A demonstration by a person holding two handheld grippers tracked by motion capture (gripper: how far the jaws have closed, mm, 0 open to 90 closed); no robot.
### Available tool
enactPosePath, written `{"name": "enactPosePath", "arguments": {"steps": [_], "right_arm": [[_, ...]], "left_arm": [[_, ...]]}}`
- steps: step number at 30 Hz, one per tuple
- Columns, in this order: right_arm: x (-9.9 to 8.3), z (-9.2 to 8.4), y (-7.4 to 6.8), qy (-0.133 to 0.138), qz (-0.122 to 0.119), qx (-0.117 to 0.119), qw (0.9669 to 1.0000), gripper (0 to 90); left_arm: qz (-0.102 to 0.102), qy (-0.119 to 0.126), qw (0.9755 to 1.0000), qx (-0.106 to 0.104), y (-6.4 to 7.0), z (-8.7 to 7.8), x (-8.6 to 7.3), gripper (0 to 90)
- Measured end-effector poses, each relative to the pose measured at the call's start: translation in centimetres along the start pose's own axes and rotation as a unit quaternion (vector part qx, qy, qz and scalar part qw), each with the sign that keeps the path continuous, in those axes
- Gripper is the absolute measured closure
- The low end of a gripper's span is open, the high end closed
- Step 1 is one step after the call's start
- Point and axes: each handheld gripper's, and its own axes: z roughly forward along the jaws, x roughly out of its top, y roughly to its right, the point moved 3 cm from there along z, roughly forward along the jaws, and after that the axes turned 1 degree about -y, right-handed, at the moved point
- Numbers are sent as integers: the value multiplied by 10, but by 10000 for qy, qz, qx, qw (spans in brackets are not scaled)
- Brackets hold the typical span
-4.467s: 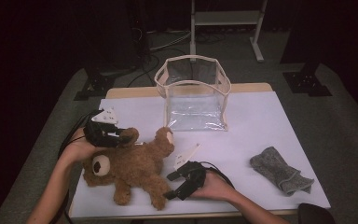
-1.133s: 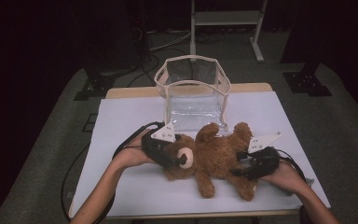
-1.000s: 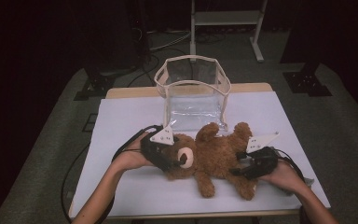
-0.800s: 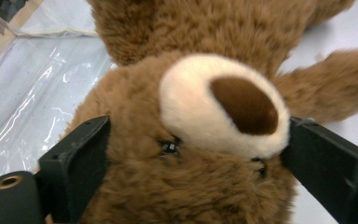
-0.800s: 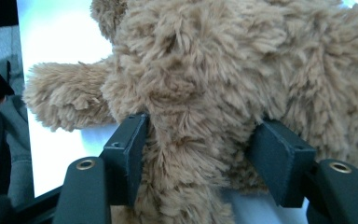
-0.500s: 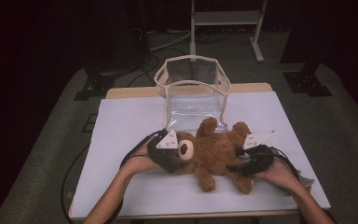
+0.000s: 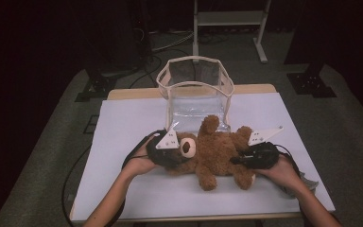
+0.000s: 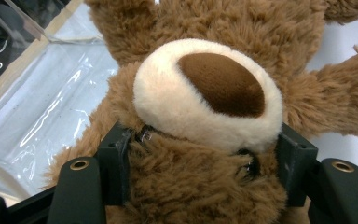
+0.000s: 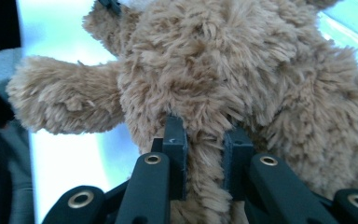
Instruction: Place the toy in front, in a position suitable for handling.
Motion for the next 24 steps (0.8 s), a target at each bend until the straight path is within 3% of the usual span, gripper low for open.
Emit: {"name": "enactPosePath", "arguments": {"steps": [5,9,13,15,16,17,18,21,24], "right_arm": [[12,-12,-16,73,-131,171,9997,747],[14,-13,-31,-3,-245,322,9992,744],[9,-2,-39,-152,-350,366,9986,737],[3,6,-39,-249,-303,419,9984,733],[3,6,-39,-249,-303,419,9984,733],[-5,17,-39,-325,-237,538,9977,722],[-8,20,-39,-305,-222,592,9975,714],[-10,20,-38,-193,-165,644,9976,672],[-10,18,-37,-220,-140,654,9975,617]], "left_arm": [[69,12,10000,-43,8,-25,10,353],[70,-53,9999,-83,19,-35,6,348],[19,-117,9999,-79,24,-37,-5,340],[-135,-167,9996,-185,31,-31,-21,335],[-135,-167,9996,-185,31,-31,-21,331],[-163,-222,9994,-199,35,-26,-32,325],[-203,-95,9996,-193,36,-26,-36,318],[-326,32,9994,-148,36,-26,-39,314],[-302,30,9995,-125,36,-26,-38,302]]}}
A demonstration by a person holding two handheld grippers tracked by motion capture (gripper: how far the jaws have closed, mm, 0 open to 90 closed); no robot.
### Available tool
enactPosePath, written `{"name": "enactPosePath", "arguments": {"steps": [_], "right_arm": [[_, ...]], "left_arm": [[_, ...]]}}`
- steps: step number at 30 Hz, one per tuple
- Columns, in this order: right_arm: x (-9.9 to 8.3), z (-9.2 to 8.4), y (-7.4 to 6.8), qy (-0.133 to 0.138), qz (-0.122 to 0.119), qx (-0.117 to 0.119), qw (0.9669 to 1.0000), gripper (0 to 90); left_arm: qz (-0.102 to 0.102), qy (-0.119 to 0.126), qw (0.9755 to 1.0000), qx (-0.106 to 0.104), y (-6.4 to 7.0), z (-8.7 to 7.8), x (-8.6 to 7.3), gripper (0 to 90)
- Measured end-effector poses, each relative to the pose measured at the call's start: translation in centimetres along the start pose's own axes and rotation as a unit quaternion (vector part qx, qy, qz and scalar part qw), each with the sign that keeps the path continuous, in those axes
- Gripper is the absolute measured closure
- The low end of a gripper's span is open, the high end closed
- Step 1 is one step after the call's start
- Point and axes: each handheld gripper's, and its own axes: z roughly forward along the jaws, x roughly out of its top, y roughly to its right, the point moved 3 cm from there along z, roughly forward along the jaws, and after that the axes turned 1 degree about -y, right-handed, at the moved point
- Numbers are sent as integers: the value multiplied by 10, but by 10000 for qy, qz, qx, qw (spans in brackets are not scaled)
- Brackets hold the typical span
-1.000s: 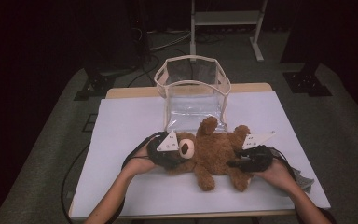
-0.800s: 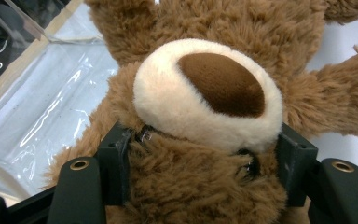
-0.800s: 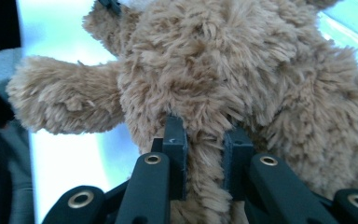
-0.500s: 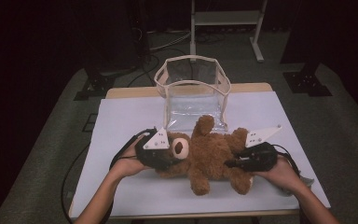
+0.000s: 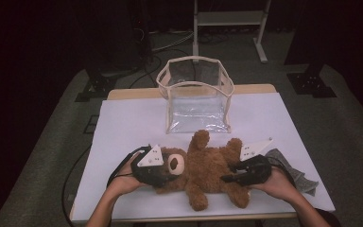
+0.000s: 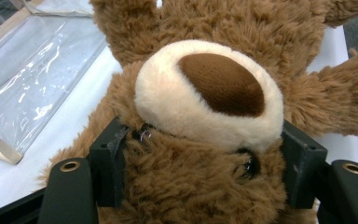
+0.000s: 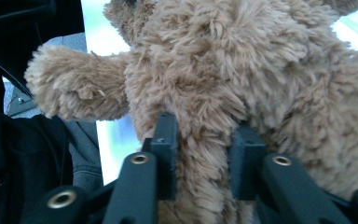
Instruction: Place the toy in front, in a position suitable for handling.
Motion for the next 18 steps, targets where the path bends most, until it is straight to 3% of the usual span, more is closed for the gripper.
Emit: {"name": "enactPosePath", "arguments": {"steps": [3,6,11,14,18], "right_arm": [[-1,-15,1,92,90,31,9999,534],[-3,-27,0,193,83,-66,9998,507],[-17,-69,9,367,148,-589,9975,443],[-33,-83,23,284,261,-847,9957,430],[-61,-93,44,127,626,-1227,9904,413]], "left_arm": [[-52,68,10000,19,1,0,-1,292],[-65,74,10000,1,0,0,-2,285],[-68,69,10000,6,-1,0,-1,267],[-58,56,10000,1,0,0,-1,260],[-34,29,10000,-40,-1,0,-1,244]]}}
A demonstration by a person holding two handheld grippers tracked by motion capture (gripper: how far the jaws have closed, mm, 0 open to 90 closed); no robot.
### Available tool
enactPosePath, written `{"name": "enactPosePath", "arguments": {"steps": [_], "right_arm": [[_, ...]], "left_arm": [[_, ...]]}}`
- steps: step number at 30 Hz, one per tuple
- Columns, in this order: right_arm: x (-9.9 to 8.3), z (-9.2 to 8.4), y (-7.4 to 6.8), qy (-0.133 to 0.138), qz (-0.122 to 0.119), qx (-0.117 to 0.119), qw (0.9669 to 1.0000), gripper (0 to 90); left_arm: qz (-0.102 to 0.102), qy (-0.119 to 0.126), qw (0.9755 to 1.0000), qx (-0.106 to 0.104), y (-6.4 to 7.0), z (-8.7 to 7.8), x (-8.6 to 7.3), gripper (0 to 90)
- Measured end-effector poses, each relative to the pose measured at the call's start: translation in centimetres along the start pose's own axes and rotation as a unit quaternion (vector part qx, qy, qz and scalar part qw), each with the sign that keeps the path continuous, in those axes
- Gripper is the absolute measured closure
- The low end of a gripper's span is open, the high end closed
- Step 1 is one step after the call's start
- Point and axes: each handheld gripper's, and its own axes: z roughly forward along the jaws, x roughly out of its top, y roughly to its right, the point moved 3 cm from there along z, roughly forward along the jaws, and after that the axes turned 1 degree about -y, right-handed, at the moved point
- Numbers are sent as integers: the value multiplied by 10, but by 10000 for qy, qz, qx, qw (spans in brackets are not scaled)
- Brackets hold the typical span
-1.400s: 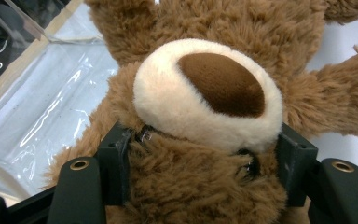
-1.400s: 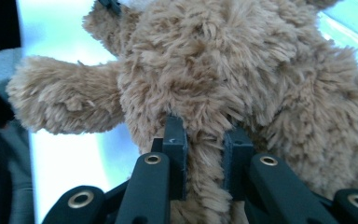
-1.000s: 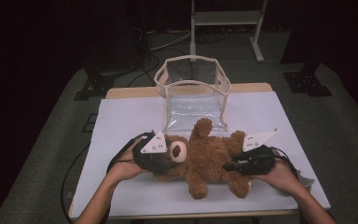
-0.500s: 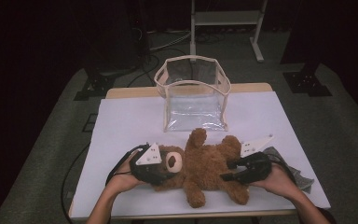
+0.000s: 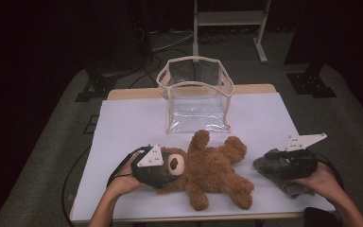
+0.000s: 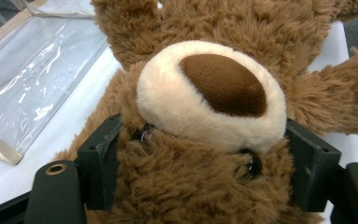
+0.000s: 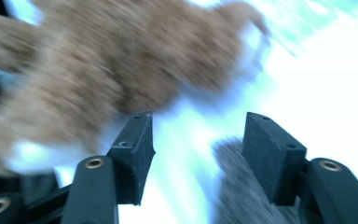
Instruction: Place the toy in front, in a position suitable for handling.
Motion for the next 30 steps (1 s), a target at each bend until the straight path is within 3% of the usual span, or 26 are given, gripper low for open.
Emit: {"name": "enactPosePath", "arguments": {"steps": [2,3,7,15,21,25,30], "right_arm": [[-6,-1,5,-3,107,-32,9999,419],[-14,-3,12,-24,212,-195,9996,422],[-24,1,21,-150,255,-455,9985,444],[-41,30,37,-768,288,-641,9946,482],[-46,31,35,-646,320,-707,9949,595],[-45,32,35,-745,240,-683,9946,682],[-44,30,37,-744,360,-637,9945,754]], "left_arm": [[-1,-7,10000,-29,0,0,0,235],[-19,-6,10000,-66,-2,0,0,229],[-47,17,9998,-186,-7,3,1,204],[-50,97,9997,-226,-7,2,-2,185],[-19,-28,9998,-213,-9,-1,6,143],[33,-141,9997,-219,-12,-1,14,143],[-1,-223,9994,-259,-12,3,14,154]]}}
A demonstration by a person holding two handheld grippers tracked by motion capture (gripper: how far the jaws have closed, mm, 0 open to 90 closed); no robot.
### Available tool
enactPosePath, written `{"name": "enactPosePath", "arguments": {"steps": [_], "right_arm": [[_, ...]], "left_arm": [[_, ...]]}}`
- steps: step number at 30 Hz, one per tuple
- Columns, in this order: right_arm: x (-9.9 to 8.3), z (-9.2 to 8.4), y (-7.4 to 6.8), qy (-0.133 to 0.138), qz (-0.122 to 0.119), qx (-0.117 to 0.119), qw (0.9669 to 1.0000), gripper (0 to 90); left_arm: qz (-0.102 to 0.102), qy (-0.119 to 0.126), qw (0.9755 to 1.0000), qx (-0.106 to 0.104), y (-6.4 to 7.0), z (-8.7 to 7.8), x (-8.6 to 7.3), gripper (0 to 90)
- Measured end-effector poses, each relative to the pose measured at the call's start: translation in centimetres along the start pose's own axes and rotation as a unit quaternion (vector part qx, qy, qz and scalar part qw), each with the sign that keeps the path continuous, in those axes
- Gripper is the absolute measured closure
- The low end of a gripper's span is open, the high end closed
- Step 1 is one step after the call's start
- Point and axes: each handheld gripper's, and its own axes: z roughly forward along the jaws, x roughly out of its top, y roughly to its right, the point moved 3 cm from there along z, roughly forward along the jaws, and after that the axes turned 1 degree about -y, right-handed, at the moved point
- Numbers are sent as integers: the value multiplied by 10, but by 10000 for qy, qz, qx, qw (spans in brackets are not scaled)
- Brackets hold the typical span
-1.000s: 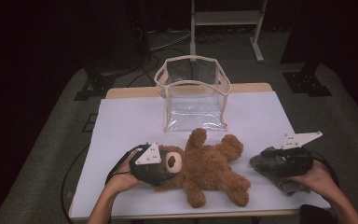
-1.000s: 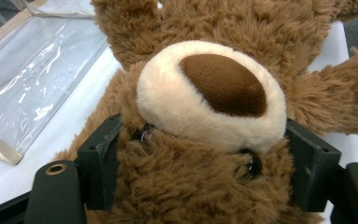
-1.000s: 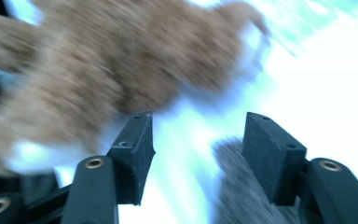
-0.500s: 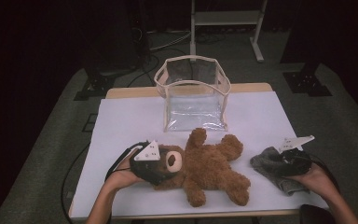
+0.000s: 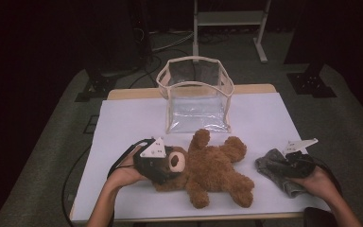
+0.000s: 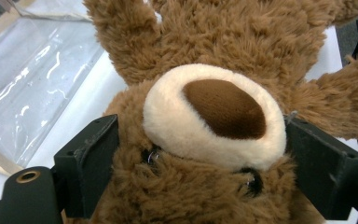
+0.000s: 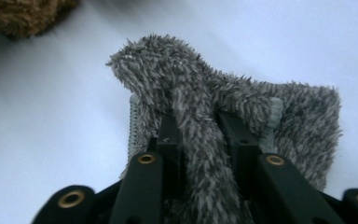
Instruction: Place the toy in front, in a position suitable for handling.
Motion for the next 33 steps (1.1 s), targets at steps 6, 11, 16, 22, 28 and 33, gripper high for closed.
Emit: {"name": "enactPosePath", "arguments": {"steps": [6,11,16,22,28,33], "right_arm": [[-4,-3,3,207,197,135,9995,805],[-3,-14,6,221,238,258,9991,811],[10,-43,4,678,313,494,9960,811],[62,-73,-30,1262,-298,891,9875,809],[119,-71,-78,1405,-1178,1384,9733,808],[163,-42,-131,1223,-1994,1839,9547,804]], "left_arm": [[-126,15,9999,-13,3,3,-5,157],[-68,-73,9999,29,4,3,-4,156],[-92,-37,9999,33,4,3,-5,156],[-101,-61,9999,45,4,4,-5,156],[-85,-68,9999,45,5,3,-5,156],[-83,-66,9999,32,5,3,-5,156]]}}
